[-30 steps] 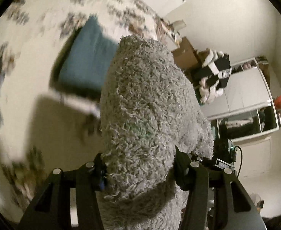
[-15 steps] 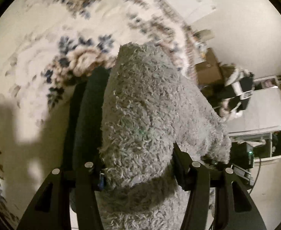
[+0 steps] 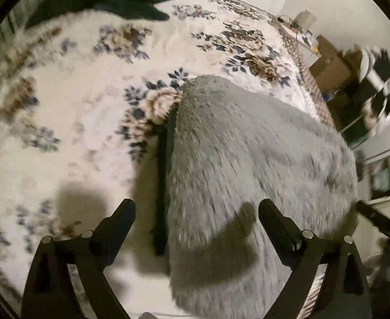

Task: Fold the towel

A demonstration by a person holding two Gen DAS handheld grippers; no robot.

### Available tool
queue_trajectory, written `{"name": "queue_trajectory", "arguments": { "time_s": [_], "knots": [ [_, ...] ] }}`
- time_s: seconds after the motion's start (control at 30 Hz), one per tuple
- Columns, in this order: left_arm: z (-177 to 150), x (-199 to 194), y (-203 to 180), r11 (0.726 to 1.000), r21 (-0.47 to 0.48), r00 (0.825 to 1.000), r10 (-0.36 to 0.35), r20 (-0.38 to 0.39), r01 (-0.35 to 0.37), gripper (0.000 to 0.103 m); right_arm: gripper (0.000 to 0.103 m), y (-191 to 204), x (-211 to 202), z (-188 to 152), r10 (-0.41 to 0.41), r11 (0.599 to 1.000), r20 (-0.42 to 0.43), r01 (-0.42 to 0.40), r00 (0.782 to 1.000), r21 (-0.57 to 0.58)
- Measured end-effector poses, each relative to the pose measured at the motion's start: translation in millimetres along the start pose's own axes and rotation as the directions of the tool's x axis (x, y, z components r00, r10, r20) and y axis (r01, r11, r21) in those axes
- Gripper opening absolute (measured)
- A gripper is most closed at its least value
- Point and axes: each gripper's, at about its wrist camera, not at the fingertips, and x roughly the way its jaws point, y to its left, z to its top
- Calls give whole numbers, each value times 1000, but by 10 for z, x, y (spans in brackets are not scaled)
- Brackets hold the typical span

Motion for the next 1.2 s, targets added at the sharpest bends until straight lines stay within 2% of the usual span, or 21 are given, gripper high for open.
{"name": "queue_trajectory", "arguments": {
  "time_s": [0.07, 0.13, 0.23, 0.4, 0.57, 0.83, 1.03, 1.2],
  "knots": [
    [-108, -153, -110, 998, 36, 999, 43, 10, -43, 94, 103, 95, -258, -161, -104, 994, 72, 106, 992, -24],
    [-240, -368, -232, 996, 63, 998, 63, 23, -64, 94, 103, 183, -515, -335, -170, 983, 133, 177, 976, -43],
    [-394, -699, -395, 991, 97, 994, 86, 66, -92, 94, 103, 306, -928, -627, -201, 976, 198, 213, 959, -43],
    [-669, -1396, -646, 983, 126, 980, 110, 165, -131, 94, 103, 392, -1564, -1043, -170, 983, 243, 182, 955, -27],
    [-981, -2086, -851, 980, 131, 962, 114, 248, -150, 94, 103, 506, -2279, -1466, -145, 984, 307, 168, 941, -51],
    [-1592, -3144, -1079, 981, 102, 925, 117, 362, -164, 94, 103, 528, -3622, -2160, -76, 987, 432, 130, 899, -96],
    [-2024, -3688, -1168, 981, 69, 897, 134, 421, -179, 94, 103, 534, -4520, -2718, -20, 986, 500, 101, 866, -134],
    [-2251, -3957, -1165, 982, 51, 889, 143, 436, -183, 94, 103, 550, -5110, -3156, 9, 984, 537, 88, 844, -155]
  ]
}}
